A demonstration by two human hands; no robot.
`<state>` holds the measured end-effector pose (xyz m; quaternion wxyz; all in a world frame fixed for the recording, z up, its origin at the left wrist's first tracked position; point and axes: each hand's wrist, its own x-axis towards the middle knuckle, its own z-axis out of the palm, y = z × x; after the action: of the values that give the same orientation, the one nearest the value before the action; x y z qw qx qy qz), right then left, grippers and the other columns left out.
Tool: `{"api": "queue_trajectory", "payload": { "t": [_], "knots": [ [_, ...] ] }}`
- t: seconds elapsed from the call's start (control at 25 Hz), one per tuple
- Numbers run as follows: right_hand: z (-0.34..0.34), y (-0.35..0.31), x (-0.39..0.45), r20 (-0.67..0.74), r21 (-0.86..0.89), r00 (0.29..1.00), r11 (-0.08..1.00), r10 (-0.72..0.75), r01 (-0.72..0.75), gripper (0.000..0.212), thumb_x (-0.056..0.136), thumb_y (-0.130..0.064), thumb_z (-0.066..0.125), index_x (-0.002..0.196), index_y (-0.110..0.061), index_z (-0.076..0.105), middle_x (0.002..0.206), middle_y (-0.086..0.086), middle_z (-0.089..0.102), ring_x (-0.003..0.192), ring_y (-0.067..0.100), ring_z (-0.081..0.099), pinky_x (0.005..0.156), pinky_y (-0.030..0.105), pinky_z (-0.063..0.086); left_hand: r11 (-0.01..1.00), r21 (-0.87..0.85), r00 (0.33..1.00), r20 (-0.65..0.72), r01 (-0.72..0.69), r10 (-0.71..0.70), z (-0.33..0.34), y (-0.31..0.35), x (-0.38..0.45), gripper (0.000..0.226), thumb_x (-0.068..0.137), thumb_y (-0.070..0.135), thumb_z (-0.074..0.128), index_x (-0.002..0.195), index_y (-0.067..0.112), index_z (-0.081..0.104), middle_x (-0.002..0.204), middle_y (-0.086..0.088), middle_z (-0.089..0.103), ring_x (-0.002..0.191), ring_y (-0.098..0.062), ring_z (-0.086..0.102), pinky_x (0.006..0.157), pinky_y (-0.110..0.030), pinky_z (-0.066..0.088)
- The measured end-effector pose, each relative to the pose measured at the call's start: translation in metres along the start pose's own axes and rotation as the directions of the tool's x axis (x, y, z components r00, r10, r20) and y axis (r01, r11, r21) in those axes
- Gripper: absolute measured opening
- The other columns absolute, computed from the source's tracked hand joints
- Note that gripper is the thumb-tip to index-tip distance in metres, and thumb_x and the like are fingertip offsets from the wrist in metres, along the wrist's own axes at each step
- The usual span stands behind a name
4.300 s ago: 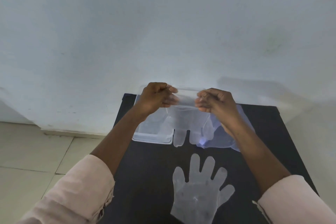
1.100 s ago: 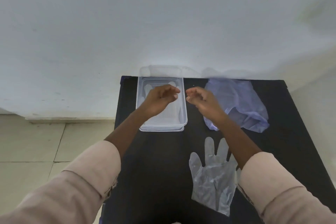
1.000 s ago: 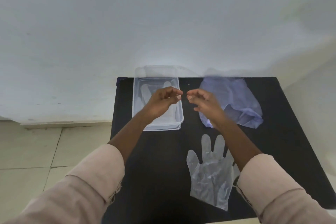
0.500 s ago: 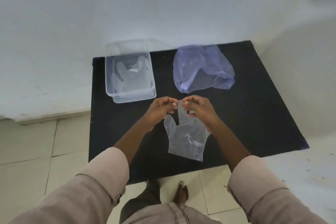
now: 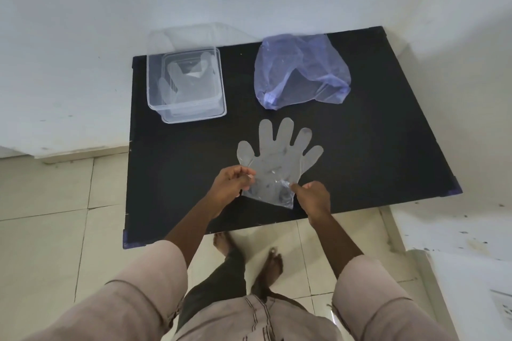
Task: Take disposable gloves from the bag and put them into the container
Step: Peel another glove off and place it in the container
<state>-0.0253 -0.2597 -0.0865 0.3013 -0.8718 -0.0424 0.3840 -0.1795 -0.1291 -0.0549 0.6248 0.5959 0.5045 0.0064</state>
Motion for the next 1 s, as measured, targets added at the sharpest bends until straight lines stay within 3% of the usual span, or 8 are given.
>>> {"api": "queue_trajectory", "payload": {
  "t": [0.16, 0.32, 0.44, 0.56, 0.68, 0.76, 0.88, 1.0],
  "knots": [
    [0.018, -0.008, -0.005, 0.036, 0.034, 0.998, 0.998, 0.044, -0.045, 0.024, 0.081, -0.027, 0.071, 0.083, -0.008, 0.058, 0.083, 0.006, 0.057, 0.075, 0.024, 0.057, 0.067, 0.032, 0.047, 1.000, 0.008, 1.000, -0.002, -0.002, 0.002, -0.005, -0.010, -0.003, 0.016, 0.093, 0.011, 0.057, 0.103, 0.014, 0.069, 0.104, -0.007, 0.069, 0.090, -0.018, 0.061, 0.071, -0.024, 0.048],
    [0.025, -0.009, -0.014, 0.159, 0.183, 0.977, 0.969, 0.140, -0.169, 0.019, 0.079, -0.017, 0.066, 0.089, -0.002, 0.062, 0.081, 0.009, 0.066, 0.064, 0.019, 0.059, 0.063, 0.031, 0.048, 0.998, 0.053, 0.999, -0.026, -0.026, 0.027, -0.010, -0.021, -0.001, 0.014, 0.092, 0.013, 0.060, 0.103, 0.014, 0.070, 0.105, -0.008, 0.071, 0.088, -0.015, 0.063, 0.073, -0.022, 0.051],
    [0.021, -0.013, -0.022, 0.367, 0.434, 0.908, 0.826, 0.204, -0.361, 0.007, 0.082, -0.014, 0.063, 0.085, -0.007, 0.064, 0.076, 0.008, 0.066, 0.064, 0.018, 0.058, 0.061, 0.030, 0.046, 0.950, 0.286, 0.985, -0.074, -0.128, 0.155, -0.010, -0.034, 0.000, 0.026, 0.080, 0.012, 0.074, 0.105, 0.016, 0.068, 0.110, -0.005, 0.067, 0.098, -0.017, 0.061, 0.089, -0.031, 0.053],
    [0.011, -0.019, -0.022, 0.478, 0.524, 0.850, 0.706, 0.220, -0.477, 0.009, 0.082, -0.017, 0.063, 0.082, -0.008, 0.065, 0.079, 0.006, 0.067, 0.066, 0.016, 0.056, 0.061, 0.029, 0.043, 0.778, 0.585, 0.944, -0.062, -0.228, 0.323, -0.001, -0.045, -0.002, 0.057, 0.067, 0.019, 0.083, 0.118, 0.025, 0.060, 0.125, -0.003, 0.054, 0.113, -0.020, 0.051, 0.097, -0.035, 0.048],
    [0.005, -0.024, -0.021, 0.510, 0.578, 0.833, 0.633, 0.212, -0.515, 0.012, 0.080, -0.018, 0.063, 0.079, -0.006, 0.068, 0.069, 0.004, 0.068, 0.063, 0.014, 0.057, 0.062, 0.027, 0.042, 0.800, 0.549, 0.926, -0.116, -0.242, 0.360, 0.010, -0.049, -0.001, 0.059, 0.067, 0.017, 0.084, 0.120, 0.025, 0.059, 0.131, -0.003, 0.046, 0.115, -0.018, 0.048, 0.098, -0.029, 0.048],
    [0.002, -0.028, -0.021, 0.516, 0.588, 0.834, 0.625, 0.198, -0.513, 0.014, 0.079, -0.018, 0.063, 0.076, -0.006, 0.069, 0.062, 0.002, 0.068, 0.061, 0.013, 0.057, 0.061, 0.027, 0.042, 0.838, 0.481, 0.905, -0.183, -0.259, 0.385, 0.014, -0.044, 0.005, 0.047, 0.070, 0.014, 0.083, 0.112, 0.022, 0.064, 0.125, -0.001, 0.048, 0.107, -0.014, 0.051, 0.091, -0.020, 0.048],
    [-0.004, -0.032, -0.023, 0.487, 0.603, 0.857, 0.644, 0.169, -0.470, 0.014, 0.081, -0.020, 0.063, 0.078, -0.007, 0.068, 0.069, 0.004, 0.068, 0.064, 0.014, 0.057, 0.063, 0.028, 0.043, 0.837, 0.442, 0.858, -0.234, -0.324, 0.456, 0.016, -0.032, 0.013, 0.025, 0.074, 0.012, 0.080, 0.096, 0.019, 0.073, 0.110, -0.001, 0.056, 0.093, -0.015, 0.058, 0.080, -0.025, 0.053],
    [-0.014, -0.019, -0.020, 0.176, 0.469, 0.984, 0.881, -0.029, -0.058, 0.024, 0.081, -0.031, 0.071, 0.096, -0.016, 0.062, 0.094, 0.005, 0.065, 0.081, 0.018, 0.060, 0.073, 0.033, 0.049, 0.839, 0.418, 0.859, -0.218, -0.348, 0.464, 0.014, -0.015, 0.020, 0.011, 0.077, 0.013, 0.078, 0.086, 0.019, 0.076, 0.101, 0.001, 0.060, 0.086, -0.013, 0.059, 0.076, -0.026, 0.054]
  ]
}}
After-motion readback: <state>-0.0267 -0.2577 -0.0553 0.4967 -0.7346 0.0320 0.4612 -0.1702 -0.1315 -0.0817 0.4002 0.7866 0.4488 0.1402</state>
